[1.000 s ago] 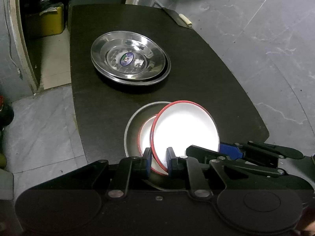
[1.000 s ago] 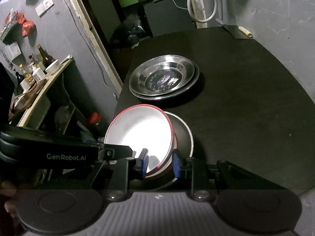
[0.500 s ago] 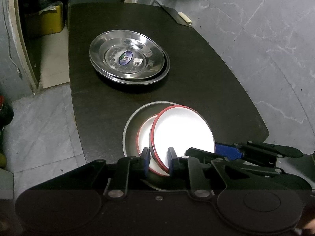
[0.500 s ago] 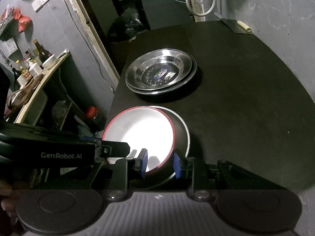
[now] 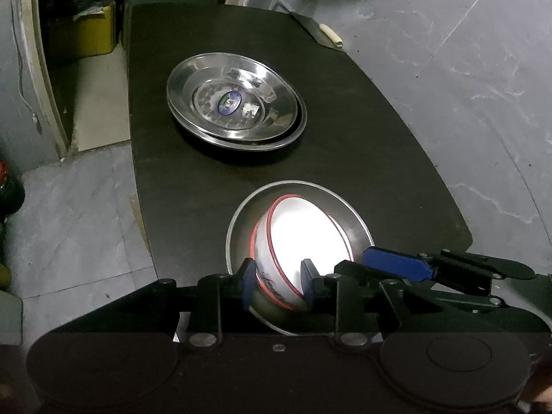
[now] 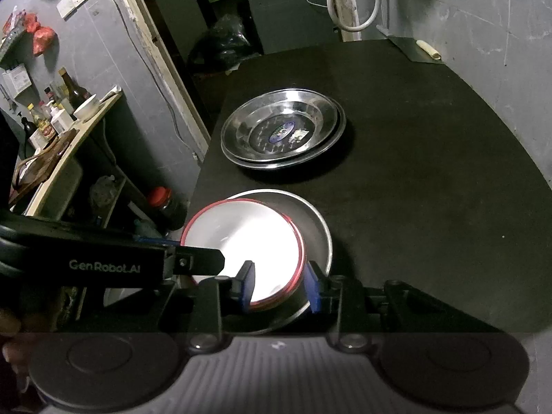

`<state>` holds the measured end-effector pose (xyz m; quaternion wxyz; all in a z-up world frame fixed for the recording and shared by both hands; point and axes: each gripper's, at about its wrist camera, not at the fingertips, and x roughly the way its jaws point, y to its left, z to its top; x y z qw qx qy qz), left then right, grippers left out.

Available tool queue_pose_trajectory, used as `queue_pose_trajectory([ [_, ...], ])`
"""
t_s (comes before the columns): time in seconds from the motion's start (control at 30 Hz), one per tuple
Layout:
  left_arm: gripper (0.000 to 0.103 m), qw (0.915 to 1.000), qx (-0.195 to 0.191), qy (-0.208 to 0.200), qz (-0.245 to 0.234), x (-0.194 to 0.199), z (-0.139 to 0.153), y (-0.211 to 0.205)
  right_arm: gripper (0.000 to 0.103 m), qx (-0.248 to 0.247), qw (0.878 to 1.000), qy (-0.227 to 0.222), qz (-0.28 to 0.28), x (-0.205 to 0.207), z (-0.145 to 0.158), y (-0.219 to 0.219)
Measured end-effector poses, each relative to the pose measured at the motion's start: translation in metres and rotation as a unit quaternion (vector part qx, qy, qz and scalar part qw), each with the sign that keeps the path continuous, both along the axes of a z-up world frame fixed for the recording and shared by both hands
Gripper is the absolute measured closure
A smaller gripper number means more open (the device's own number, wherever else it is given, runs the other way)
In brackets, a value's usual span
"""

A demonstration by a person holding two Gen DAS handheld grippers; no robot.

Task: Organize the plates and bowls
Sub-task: 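Open the left gripper to release the bowl and withdraw both tools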

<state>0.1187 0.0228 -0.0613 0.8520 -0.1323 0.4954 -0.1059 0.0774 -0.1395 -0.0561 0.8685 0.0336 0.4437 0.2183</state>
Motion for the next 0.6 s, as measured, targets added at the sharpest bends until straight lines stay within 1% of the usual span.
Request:
queue_pose_trajectory([
  [0.13,0.072,1.0,0.0,-0.003,-0.001,0.0,0.002,0.001,0.066,-0.001,1.0,-0.003,0.0,0.001,0.001,0.0],
  [0.2,0.066,1.0,0.001,-0.006,0.001,0.0,0.003,0.002,0.064,-0.002,1.0,-0.005,-0.002,0.002,0.002,-0.002],
  [0.3,0.056,0.9998,-0.006,-0.015,0.008,-0.002,0.006,0.007,0.058,-0.003,1.0,-0.01,-0.006,0.002,0.005,-0.005],
  [0.33,0.048,0.9997,-0.006,-0.019,0.012,-0.003,0.009,0.008,0.055,-0.003,1.0,-0.014,-0.008,0.002,0.007,-0.007],
  [0.37,0.041,0.9996,-0.003,-0.025,0.016,-0.004,0.011,0.009,0.051,-0.004,1.0,-0.017,-0.01,0.001,0.009,-0.008],
  [0.4,0.038,0.9993,-0.002,-0.03,0.02,-0.005,0.014,0.011,0.048,-0.004,1.0,-0.021,-0.013,0.001,0.01,-0.01],
  [0.47,0.031,0.9987,-0.003,-0.041,0.03,-0.006,0.018,0.015,0.036,-0.007,0.999,-0.03,-0.018,0.001,0.014,-0.013],
  [0.5,0.028,0.9984,-0.003,-0.045,0.036,-0.007,0.019,0.018,0.033,-0.01,0.999,-0.033,-0.021,0.001,0.016,-0.014],
  [0.53,0.02,0.9978,-0.002,-0.049,0.043,-0.008,0.021,0.021,0.026,-0.014,0.999,-0.037,-0.026,0.002,0.017,-0.016],
  [0.57,0.015,0.9971,0.002,-0.054,0.053,-0.009,0.021,0.025,0.019,-0.017,0.999,-0.04,-0.03,0.002,0.018,-0.018],
  [0.6,0.013,0.9965,0.007,-0.055,0.062,-0.01,0.021,0.028,0.016,-0.02,0.998,-0.04,-0.034,0.003,0.018,-0.02],
])
